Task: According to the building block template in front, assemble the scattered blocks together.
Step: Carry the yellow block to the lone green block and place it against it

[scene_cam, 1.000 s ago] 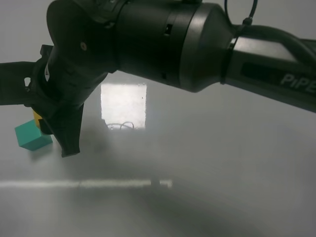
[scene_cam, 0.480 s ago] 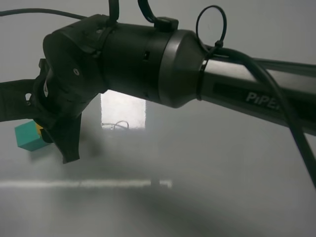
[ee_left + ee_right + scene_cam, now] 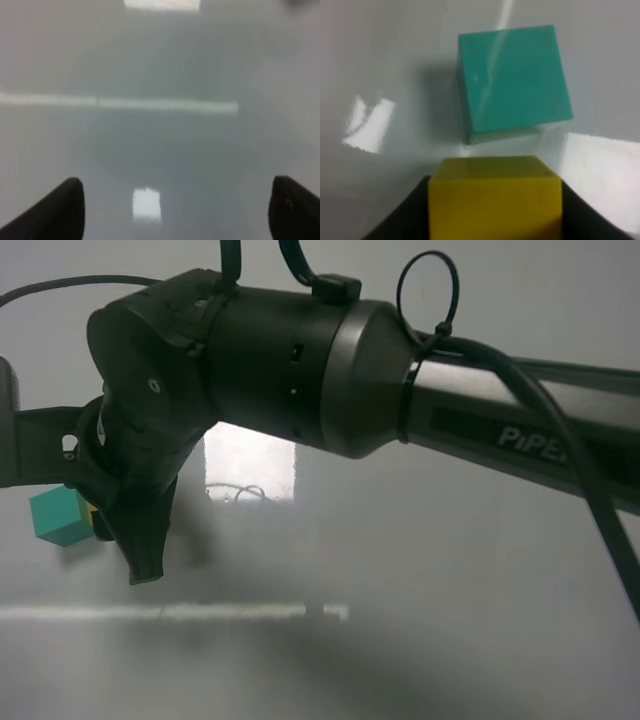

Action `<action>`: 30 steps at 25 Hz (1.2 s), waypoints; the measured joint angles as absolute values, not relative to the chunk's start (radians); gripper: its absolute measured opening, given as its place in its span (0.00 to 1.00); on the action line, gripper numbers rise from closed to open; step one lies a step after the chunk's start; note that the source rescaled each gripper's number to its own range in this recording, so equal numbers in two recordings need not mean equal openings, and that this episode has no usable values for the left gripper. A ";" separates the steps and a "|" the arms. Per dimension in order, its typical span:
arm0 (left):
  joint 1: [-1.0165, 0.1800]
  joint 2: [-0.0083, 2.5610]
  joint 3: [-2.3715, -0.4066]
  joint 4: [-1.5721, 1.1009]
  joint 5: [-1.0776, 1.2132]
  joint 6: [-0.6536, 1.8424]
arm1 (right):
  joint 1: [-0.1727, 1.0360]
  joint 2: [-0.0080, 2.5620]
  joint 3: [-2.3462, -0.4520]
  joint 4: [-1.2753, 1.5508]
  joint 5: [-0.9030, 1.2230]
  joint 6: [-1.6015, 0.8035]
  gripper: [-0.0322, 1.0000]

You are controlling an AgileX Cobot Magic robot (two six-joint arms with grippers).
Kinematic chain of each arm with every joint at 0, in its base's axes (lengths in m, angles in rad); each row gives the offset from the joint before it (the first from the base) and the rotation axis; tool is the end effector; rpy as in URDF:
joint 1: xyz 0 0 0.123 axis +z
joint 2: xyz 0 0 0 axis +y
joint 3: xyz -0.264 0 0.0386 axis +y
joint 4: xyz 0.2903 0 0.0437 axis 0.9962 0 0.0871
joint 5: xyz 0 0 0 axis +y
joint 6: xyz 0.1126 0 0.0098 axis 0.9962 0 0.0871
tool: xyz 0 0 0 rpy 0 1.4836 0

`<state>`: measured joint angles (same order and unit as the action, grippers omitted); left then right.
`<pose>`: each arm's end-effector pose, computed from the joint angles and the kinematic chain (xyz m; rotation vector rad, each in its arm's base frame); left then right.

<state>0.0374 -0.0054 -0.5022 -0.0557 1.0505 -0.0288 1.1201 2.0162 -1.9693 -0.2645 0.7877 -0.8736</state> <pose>0.0698 -0.0029 0.2898 -0.0646 2.0248 -0.0610 0.2468 0.4620 0.3006 -1.9875 1.1415 -0.1844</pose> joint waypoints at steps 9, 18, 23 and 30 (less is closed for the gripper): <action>0.037 -0.005 -0.502 -0.056 1.050 -0.029 | 1.120 2.016 -1.969 -0.279 0.726 -0.875 0.04; 0.037 -0.005 -0.502 -0.056 1.050 -0.029 | 1.120 2.016 -1.969 -0.194 0.748 -0.875 0.04; 0.037 -0.005 -0.502 -0.056 1.050 -0.029 | 1.120 2.016 -1.969 -0.180 0.737 -0.868 0.04; 0.037 -0.005 -0.502 -0.056 1.050 -0.029 | 1.120 2.031 -1.971 -0.184 0.748 -0.791 0.04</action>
